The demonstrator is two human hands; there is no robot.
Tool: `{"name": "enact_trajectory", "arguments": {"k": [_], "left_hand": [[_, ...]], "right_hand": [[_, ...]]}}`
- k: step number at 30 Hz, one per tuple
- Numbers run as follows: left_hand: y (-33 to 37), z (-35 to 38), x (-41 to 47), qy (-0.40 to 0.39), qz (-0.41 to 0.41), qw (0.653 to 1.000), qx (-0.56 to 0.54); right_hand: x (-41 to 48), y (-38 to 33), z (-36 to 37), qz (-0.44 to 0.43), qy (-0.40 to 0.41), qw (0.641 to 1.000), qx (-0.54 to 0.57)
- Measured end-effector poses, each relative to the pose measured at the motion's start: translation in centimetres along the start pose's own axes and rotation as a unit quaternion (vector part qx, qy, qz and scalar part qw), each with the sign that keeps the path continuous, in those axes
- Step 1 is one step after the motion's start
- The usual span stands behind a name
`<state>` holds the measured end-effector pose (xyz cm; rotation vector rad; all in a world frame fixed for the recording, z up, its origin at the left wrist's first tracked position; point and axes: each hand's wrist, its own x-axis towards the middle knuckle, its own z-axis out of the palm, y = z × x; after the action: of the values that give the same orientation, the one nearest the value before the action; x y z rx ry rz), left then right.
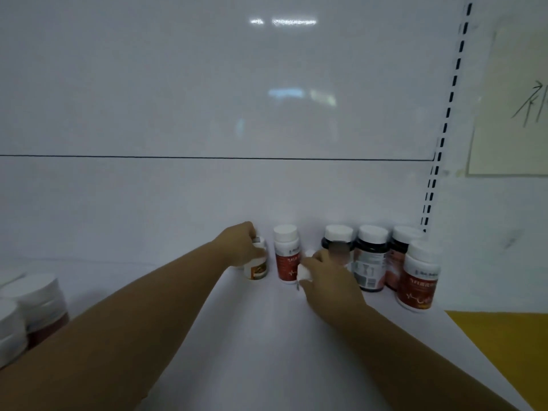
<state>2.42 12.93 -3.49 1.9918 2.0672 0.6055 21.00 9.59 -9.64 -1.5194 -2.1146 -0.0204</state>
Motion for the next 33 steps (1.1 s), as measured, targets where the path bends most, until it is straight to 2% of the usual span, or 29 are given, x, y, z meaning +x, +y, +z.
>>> {"name": "enact_trajectory", "arguments": {"k": [4, 5, 7, 9, 11, 15, 17, 19, 21, 25, 30, 33], "left_hand": [[-0.2, -0.1, -0.4, 0.03, 0.0, 0.999, -0.038], [-0.3, -0.4, -0.7, 0.028, 0.001, 0.998, -0.055], [-0.5, -1.7, -1.7, 0.032, 0.014, 0.994, -0.107], [-0.5, -3.9, -3.4, 0.033, 0.025, 0.981, -0.191], [-0.2, -6.6, -5.7, 0.018, 0.032, 0.967, -0.254], [-1.0, -11.3, -11.2, 0.025, 0.068, 0.939, -0.336], [-2.5, -13.1, -14.1, 0.05, 0.073, 0.927, -0.364], [-4.6, -14.7, -16.9, 0.074, 0.076, 0.915, -0.389], [-7.0, -16.2, -19.6, 0.102, 0.078, 0.901, -0.414], [-12.3, -19.5, -24.8, 0.173, 0.057, 0.88, -0.439], [-20.3, -24.3, -30.6, 0.231, 0.026, 0.879, -0.417], [-25.0, -26.8, -33.4, 0.237, 0.014, 0.885, -0.4]], "right_hand": [[-0.7, 0.0, -0.5, -0.026, 0.019, 0.999, 0.035], [-0.9, -0.1, -0.6, -0.018, 0.021, 0.997, 0.066], [-1.0, -0.4, -1.3, 0.029, 0.008, 0.978, 0.206], [-0.7, -1.1, -2.2, 0.071, -0.025, 0.915, 0.397], [-0.3, -2.4, -3.3, 0.078, -0.06, 0.849, 0.519], [-0.2, -7.4, -6.1, 0.044, -0.144, 0.734, 0.662], [-0.6, -10.6, -7.3, 0.013, -0.171, 0.687, 0.706], [-1.4, -14.1, -8.0, -0.021, -0.193, 0.655, 0.73], [-2.4, -17.9, -8.2, -0.057, -0.209, 0.656, 0.723], [-4.2, -26.1, -7.8, -0.117, -0.209, 0.678, 0.695], [-6.4, -37.3, -5.8, -0.136, -0.224, 0.668, 0.696], [-7.7, -43.1, -4.2, -0.144, -0.22, 0.692, 0.673]]}}
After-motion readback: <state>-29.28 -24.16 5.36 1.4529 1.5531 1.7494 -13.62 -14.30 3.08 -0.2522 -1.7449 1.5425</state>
